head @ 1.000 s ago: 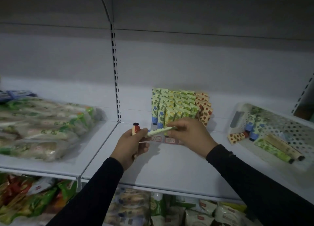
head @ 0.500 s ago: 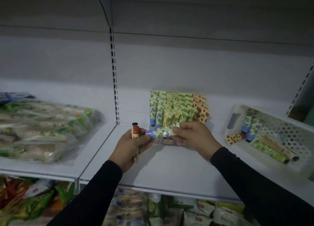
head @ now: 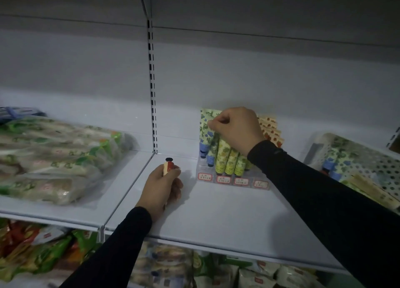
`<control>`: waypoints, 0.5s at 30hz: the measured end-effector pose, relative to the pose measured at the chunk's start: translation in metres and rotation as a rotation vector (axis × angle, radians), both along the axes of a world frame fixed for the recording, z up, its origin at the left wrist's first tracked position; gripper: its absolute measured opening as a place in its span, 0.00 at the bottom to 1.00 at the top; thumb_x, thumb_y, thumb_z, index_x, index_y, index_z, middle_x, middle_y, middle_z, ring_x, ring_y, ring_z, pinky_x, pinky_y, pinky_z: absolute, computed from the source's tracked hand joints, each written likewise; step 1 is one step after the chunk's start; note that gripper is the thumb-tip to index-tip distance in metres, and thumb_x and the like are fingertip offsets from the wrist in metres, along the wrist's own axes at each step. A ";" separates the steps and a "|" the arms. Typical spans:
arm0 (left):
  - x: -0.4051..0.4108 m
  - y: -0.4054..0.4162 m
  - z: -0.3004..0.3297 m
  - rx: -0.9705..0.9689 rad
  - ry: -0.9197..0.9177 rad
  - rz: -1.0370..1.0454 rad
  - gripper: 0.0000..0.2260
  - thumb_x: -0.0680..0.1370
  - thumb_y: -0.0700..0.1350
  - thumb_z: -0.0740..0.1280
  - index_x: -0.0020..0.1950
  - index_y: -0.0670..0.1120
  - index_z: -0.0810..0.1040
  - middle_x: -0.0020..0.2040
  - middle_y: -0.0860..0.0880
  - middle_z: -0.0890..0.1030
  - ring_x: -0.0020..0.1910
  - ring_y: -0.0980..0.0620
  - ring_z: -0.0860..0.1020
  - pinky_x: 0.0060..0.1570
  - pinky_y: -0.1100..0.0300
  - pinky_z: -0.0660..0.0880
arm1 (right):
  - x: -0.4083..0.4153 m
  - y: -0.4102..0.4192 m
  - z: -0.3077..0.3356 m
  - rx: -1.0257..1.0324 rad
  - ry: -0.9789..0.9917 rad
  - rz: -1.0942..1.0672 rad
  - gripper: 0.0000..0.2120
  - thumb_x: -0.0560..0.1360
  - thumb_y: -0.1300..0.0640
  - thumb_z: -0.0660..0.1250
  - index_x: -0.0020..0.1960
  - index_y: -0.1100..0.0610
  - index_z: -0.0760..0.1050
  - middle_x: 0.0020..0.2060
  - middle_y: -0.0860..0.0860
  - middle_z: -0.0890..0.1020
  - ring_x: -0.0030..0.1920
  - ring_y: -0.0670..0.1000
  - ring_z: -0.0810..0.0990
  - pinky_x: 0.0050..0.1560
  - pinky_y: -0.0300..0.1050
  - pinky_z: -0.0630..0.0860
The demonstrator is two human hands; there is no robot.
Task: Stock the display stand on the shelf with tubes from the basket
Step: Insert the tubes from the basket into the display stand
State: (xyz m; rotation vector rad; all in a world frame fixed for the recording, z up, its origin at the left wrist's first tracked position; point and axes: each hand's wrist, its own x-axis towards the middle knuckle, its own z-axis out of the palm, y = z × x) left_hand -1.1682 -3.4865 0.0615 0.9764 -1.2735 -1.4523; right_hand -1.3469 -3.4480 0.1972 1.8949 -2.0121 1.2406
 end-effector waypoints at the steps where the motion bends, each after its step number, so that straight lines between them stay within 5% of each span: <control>1: 0.000 0.000 0.000 -0.007 -0.006 -0.008 0.05 0.80 0.41 0.63 0.51 0.40 0.75 0.31 0.44 0.78 0.23 0.47 0.71 0.24 0.60 0.63 | 0.001 -0.007 -0.001 0.015 0.026 -0.010 0.14 0.74 0.50 0.71 0.37 0.61 0.82 0.36 0.51 0.85 0.38 0.49 0.82 0.43 0.39 0.77; 12: 0.000 -0.001 -0.002 0.007 0.025 -0.035 0.04 0.79 0.40 0.63 0.50 0.41 0.76 0.31 0.43 0.78 0.24 0.48 0.71 0.24 0.61 0.66 | -0.001 -0.033 -0.019 0.094 0.175 -0.095 0.21 0.75 0.52 0.68 0.27 0.58 0.70 0.31 0.55 0.82 0.33 0.53 0.80 0.37 0.43 0.77; 15: 0.000 0.000 -0.001 0.012 0.034 -0.037 0.04 0.79 0.40 0.63 0.48 0.41 0.76 0.31 0.43 0.77 0.24 0.48 0.71 0.25 0.61 0.66 | 0.002 -0.033 -0.019 0.092 0.203 -0.117 0.18 0.74 0.52 0.68 0.30 0.61 0.76 0.29 0.56 0.81 0.31 0.54 0.79 0.36 0.43 0.78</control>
